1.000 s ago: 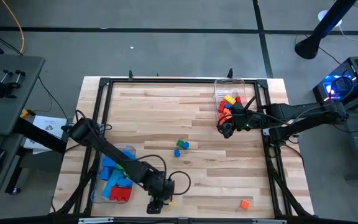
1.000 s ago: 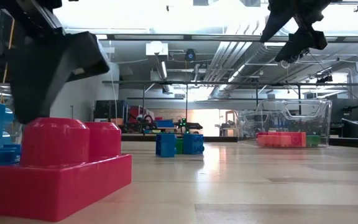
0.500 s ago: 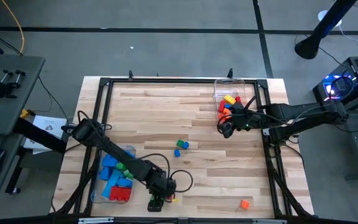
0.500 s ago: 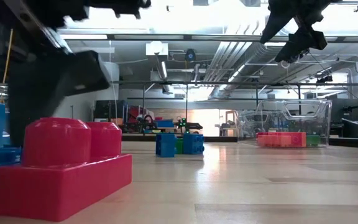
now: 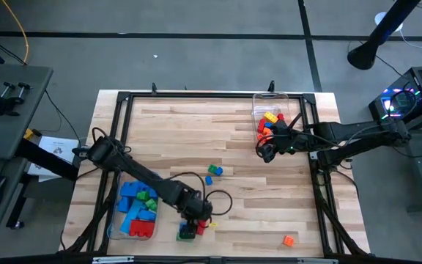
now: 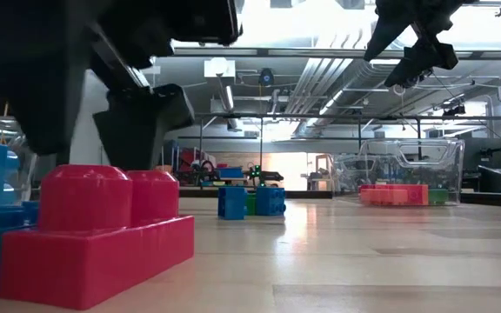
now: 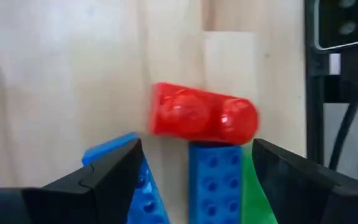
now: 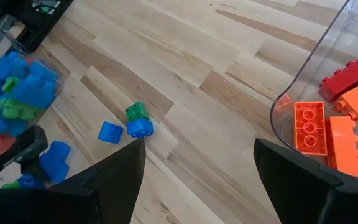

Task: Sort blocks by size
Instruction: Put the large green game piece into the bottom transparent bin

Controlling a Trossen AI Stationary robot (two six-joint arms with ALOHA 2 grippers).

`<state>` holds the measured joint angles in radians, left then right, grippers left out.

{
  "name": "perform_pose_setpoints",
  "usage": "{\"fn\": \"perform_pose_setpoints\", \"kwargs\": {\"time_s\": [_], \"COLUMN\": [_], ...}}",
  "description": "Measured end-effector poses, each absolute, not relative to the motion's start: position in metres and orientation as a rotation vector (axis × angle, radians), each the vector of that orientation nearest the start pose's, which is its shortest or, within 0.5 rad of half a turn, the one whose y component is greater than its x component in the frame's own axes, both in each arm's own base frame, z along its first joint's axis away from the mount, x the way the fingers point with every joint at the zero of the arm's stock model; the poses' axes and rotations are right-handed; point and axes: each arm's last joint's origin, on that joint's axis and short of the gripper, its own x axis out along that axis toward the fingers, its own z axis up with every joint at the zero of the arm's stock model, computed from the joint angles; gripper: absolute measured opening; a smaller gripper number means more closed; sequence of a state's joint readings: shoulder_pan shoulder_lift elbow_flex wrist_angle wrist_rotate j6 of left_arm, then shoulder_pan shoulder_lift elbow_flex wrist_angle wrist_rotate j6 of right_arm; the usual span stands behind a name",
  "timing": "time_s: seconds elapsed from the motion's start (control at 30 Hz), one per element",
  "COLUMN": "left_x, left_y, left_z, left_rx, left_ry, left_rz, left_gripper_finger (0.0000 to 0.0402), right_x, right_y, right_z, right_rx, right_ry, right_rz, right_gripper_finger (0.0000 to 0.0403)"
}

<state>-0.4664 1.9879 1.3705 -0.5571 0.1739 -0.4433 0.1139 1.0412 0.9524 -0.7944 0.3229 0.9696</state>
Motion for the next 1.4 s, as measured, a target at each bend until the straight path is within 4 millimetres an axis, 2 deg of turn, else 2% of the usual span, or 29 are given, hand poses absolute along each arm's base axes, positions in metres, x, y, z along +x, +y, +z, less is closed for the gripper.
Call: {"fn": "perform_pose_setpoints", "kwargs": {"time_s": [0.13, 0.23, 0.37, 0.53, 0.7, 0.87, 1.13, 1.4], "left_x": [0.356, 0.355, 0.346, 0.336, 0.335, 0.333, 0.334, 0.336], "left_y": [-0.169, -0.163, -0.176, -0.202, -0.220, -0.218, -0.217, -0.220], "left_z": [0.168, 0.180, 0.191, 0.184, 0.180, 0.177, 0.178, 0.161], "left_rx": [-0.212, -0.267, -0.372, -0.367, -0.322, -0.259, -0.279, -0.307], "left_ry": [1.293, 1.279, 1.323, 1.356, 1.292, 1.283, 1.283, 1.349], "left_rz": [-0.255, -0.244, -0.380, -0.490, -0.507, -0.401, -0.412, -0.424], "left_gripper_finger": [0.0294, 0.0294, 0.0294, 0.0294, 0.0294, 0.0294, 0.0294, 0.0294], "right_x": [0.196, 0.196, 0.196, 0.196, 0.196, 0.196, 0.196, 0.196], "right_y": [0.013, 0.013, 0.013, 0.013, 0.013, 0.013, 0.013, 0.013], "right_z": [0.296, 0.296, 0.296, 0.296, 0.296, 0.296, 0.296, 0.296], "right_rx": [0.714, 0.714, 0.712, 0.708, 0.705, 0.707, 0.708, 0.711], "right_ry": [0.687, 0.687, 0.688, 0.688, 0.689, 0.688, 0.686, 0.686], "right_rz": [-0.588, -0.588, -0.587, -0.590, -0.590, -0.591, -0.593, -0.594], "right_gripper_finger": [0.0296, 0.0296, 0.0296, 0.0296, 0.0296, 0.0296, 0.0296, 0.0296]}}
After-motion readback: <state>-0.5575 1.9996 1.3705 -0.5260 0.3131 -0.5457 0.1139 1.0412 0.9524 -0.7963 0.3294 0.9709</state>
